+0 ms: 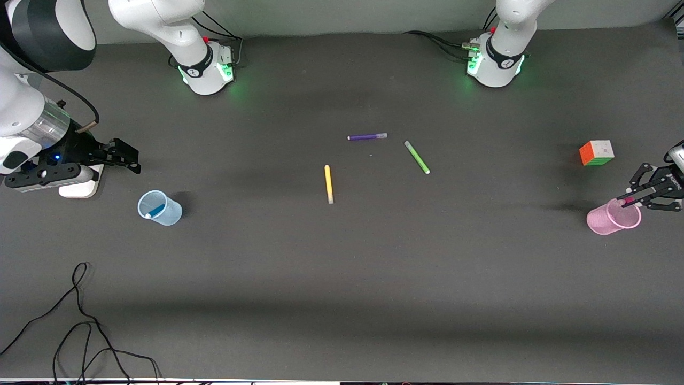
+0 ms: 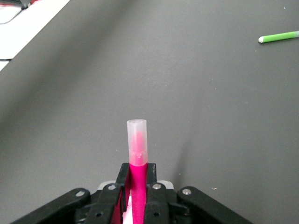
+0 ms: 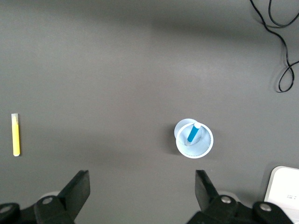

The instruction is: Place pink and blue markers in matching cups

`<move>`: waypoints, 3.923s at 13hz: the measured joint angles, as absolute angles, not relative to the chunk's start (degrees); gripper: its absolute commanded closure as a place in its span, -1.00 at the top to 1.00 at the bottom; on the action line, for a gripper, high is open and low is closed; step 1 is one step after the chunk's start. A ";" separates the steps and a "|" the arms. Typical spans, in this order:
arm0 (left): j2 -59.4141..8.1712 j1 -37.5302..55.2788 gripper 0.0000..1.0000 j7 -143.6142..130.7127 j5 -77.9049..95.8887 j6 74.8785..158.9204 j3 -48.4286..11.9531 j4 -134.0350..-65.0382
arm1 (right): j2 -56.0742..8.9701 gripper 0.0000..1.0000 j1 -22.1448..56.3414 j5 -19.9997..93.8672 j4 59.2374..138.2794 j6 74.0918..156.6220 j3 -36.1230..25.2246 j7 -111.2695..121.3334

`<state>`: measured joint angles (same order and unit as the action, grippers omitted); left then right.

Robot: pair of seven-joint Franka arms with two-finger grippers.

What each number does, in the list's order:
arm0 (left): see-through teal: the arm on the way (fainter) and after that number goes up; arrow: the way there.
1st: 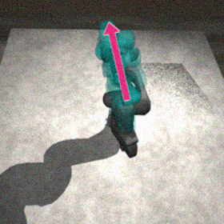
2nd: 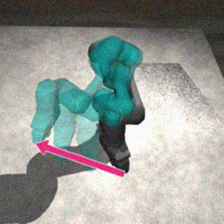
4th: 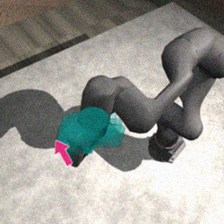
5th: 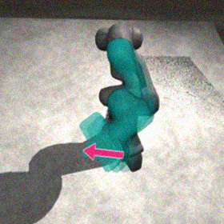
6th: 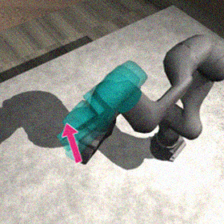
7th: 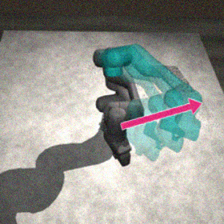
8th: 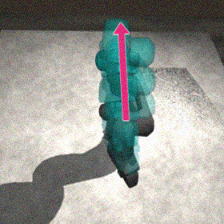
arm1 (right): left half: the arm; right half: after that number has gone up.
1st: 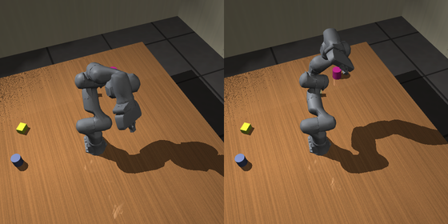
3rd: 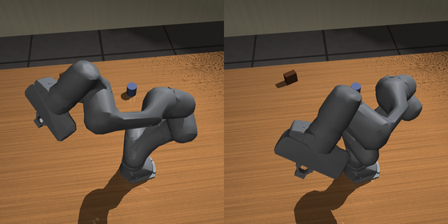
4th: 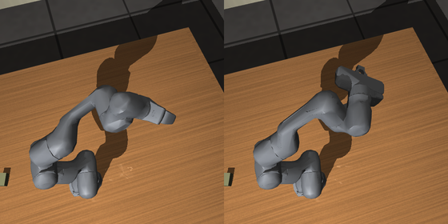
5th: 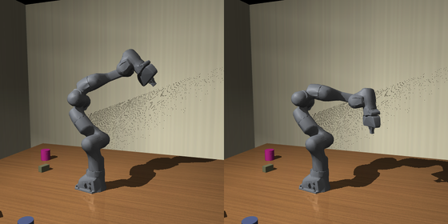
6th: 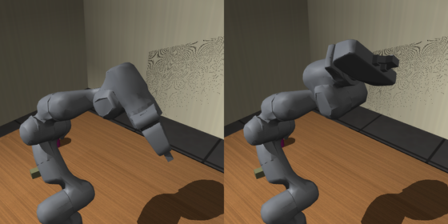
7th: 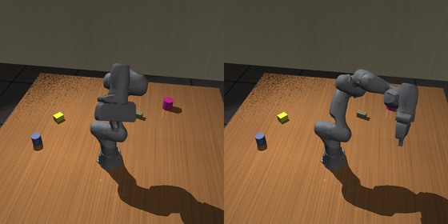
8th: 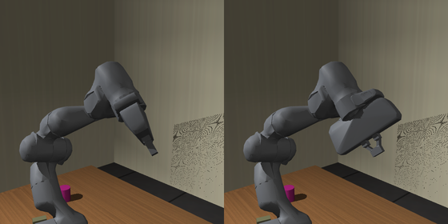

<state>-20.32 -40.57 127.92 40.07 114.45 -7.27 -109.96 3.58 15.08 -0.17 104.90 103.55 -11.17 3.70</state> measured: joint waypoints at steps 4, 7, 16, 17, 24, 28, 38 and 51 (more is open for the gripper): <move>-24.64 -43.00 -1.00 136.02 45.00 112.04 -7.40 -109.57 | 4.10 1.00 15.07 -0.39 104.92 103.55 -11.34 3.70; -27.35 -44.08 0.02 137.66 46.12 110.91 -7.64 -108.35 | 4.33 1.00 15.07 -0.42 104.93 103.55 -11.62 3.70; -28.28 -44.12 0.99 130.66 46.37 106.92 -8.30 -102.00 | 4.61 1.00 15.08 -0.42 104.93 103.59 -11.64 3.70; -27.30 -43.99 0.99 127.16 45.63 106.41 -8.55 -101.06 | 4.62 1.00 15.08 -0.42 104.93 103.68 -11.64 3.70; -6.33 -34.25 0.99 83.19 26.37 103.44 -9.51 -99.36 | 5.52 1.00 15.08 -0.40 103.49 102.27 -11.65 3.70; 0.08 -25.98 0.99 60.98 15.19 103.03 -9.58 -100.36 | 6.08 1.00 15.09 0.07 100.81 96.25 -11.63 3.70; 1.56 -3.71 0.99 6.58 0.27 98.34 -10.89 -100.86 | 6.65 1.00 15.07 0.68 100.41 95.56 -12.22 3.70; 1.36 -3.70 0.99 -1.07 -1.23 95.78 -10.59 -100.69 | 4.72 1.00 15.09 0.68 100.45 95.50 -12.22 3.70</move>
